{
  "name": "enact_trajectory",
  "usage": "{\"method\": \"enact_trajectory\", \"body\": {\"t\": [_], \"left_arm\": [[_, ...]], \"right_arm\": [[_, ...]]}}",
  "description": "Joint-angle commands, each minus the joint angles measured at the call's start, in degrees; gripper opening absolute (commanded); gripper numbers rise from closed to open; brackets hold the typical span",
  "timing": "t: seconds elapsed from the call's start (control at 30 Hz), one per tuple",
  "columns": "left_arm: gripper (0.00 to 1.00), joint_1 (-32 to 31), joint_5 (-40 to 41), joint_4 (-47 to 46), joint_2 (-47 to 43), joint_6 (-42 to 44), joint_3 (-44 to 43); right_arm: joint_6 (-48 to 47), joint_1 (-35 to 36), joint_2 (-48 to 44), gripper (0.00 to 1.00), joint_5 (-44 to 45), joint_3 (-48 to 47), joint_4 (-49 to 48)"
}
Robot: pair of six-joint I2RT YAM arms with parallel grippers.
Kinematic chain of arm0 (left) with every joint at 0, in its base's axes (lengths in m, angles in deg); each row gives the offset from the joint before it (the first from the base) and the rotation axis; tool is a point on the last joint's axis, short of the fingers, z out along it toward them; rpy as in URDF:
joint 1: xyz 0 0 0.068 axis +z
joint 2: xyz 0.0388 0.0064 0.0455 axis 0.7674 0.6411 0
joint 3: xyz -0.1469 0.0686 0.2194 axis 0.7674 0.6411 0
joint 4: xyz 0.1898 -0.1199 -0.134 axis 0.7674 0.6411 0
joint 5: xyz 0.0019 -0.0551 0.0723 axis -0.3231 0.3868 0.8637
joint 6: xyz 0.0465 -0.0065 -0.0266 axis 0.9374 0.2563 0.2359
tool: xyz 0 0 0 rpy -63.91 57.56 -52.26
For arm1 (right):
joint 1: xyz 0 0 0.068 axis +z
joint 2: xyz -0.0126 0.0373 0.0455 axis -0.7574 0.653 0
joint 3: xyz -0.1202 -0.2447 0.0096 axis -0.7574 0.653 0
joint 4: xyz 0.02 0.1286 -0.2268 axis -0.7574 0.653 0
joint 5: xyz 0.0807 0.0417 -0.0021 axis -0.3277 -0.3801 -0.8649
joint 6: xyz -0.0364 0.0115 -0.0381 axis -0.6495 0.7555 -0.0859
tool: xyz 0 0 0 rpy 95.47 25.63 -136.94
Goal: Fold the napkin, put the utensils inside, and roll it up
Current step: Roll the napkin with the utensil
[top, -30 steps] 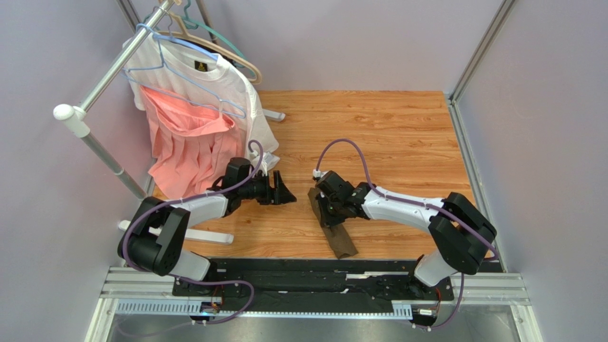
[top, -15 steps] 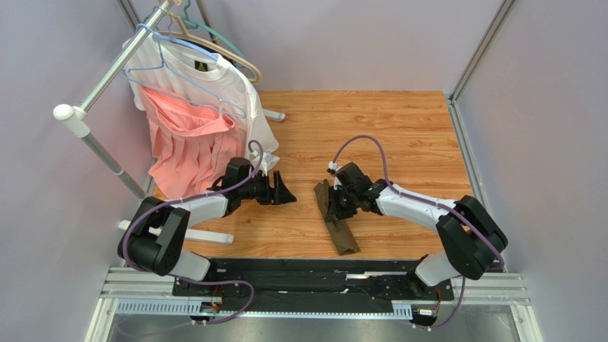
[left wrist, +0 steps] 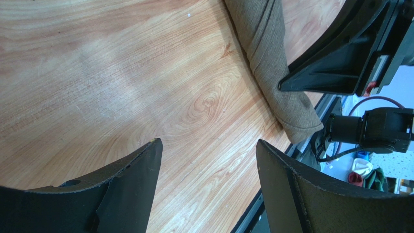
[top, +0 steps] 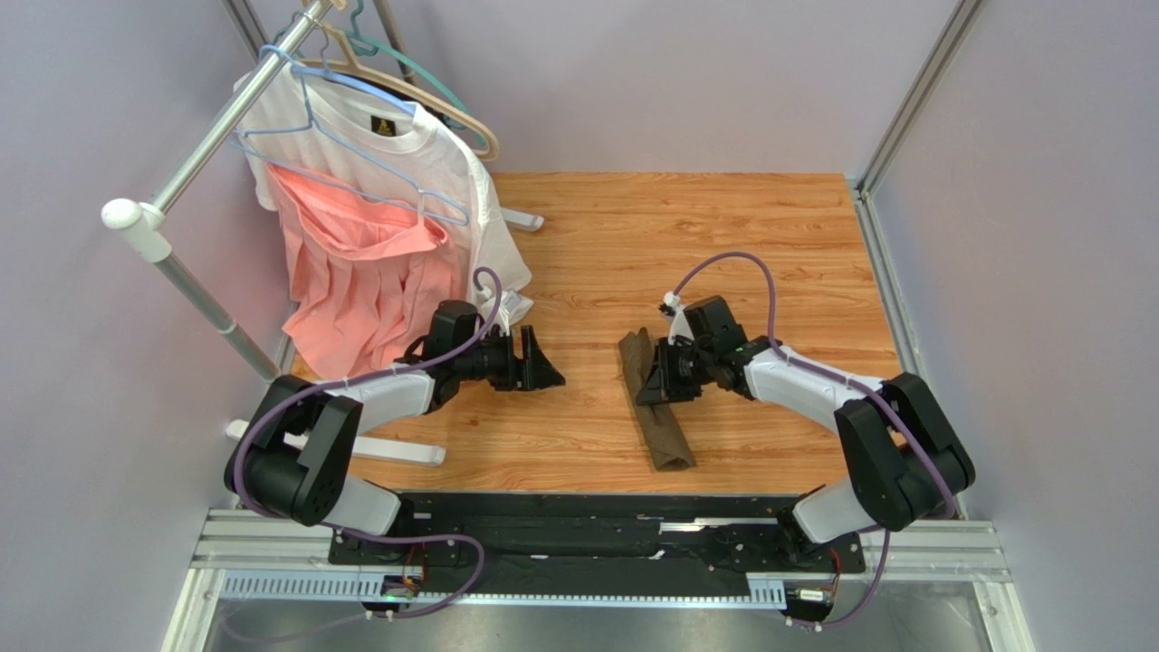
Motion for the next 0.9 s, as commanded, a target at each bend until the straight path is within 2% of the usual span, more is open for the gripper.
{"method": "enact_trajectory", "body": {"t": [0.0, 0.37, 0.7, 0.83, 0.87], "left_arm": [[0.79, 0.4, -0.2, -0.2, -0.1, 1.2, -1.3], [0.79, 0.4, 0.2, 0.5, 0.1, 1.4, -1.5], [0.79, 0.4, -0.1, 0.5, 1.2, 1.5, -2.2], [0.79, 0.4, 0.0, 0.8, 0.7, 1.6, -2.0], [0.79, 0.4, 0.1, 0.8, 0.6, 1.7, -1.9]], "right_arm": [[-1.2, -3.5, -0.4, 0.00, -6.8, -0.2, -5.7], [-3.2, -9.1, 2.6, 0.00, -9.7, -1.0, -6.1], [-5.2, -12.2, 4.0, 0.00, -8.6, 0.0, -5.7], [-5.3, -12.3, 4.0, 0.14, -7.8, 0.1, -5.5], [-5.3, -12.3, 3.5, 0.21, -7.6, 0.1, -5.0]]}}
